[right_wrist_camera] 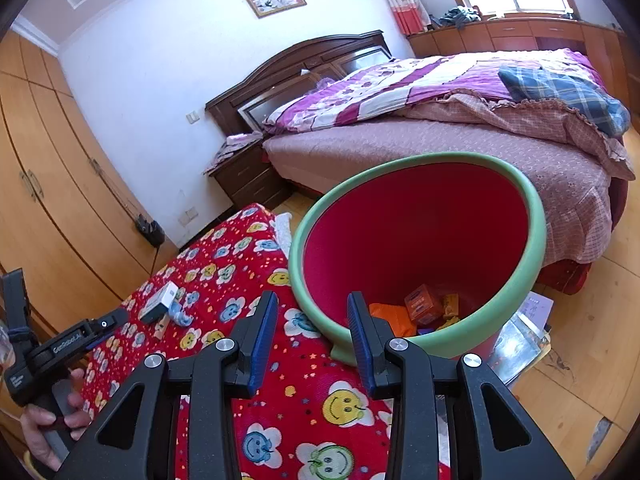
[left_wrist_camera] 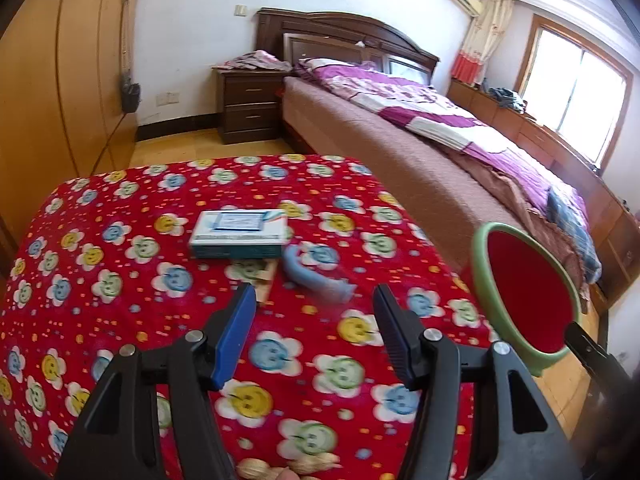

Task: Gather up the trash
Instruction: 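Move both open grippers back over the items on the bedspread, then lower the left gripper onto the thin wooden stick and close it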

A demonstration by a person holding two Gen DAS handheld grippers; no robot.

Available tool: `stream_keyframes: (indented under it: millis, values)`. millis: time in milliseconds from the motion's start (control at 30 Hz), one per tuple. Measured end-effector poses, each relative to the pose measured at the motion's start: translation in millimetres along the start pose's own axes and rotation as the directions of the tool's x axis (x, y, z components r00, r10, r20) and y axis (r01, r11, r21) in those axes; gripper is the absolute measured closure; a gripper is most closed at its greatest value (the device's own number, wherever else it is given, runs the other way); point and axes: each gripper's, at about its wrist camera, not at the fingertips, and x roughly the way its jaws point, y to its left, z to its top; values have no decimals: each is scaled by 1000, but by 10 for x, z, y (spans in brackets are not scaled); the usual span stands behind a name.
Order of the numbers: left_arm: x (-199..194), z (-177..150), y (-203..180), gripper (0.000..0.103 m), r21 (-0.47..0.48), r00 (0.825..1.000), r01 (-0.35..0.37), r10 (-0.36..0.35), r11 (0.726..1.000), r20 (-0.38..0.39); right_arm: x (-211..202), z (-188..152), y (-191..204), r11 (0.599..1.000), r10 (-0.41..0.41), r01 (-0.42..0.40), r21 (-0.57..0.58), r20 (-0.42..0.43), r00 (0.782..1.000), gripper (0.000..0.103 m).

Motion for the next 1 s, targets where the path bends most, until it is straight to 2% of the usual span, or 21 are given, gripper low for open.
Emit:
stream_keyframes:
  millis: [433,900,1000]
  values:
    - [380,48,401,42,-1,995,-84,84,996,-61,141,-47,41,999,-34,34,3,-37,999,66]
    - [772,66,365,42,9,989,-80,80,997,-123,265,-43,-110,998,-55,57,37,-57,997,66]
    - [876,78,322,48,16,987,-73,75,997,-140,270,-40,-145,997,-58,60,43,-56,997,66]
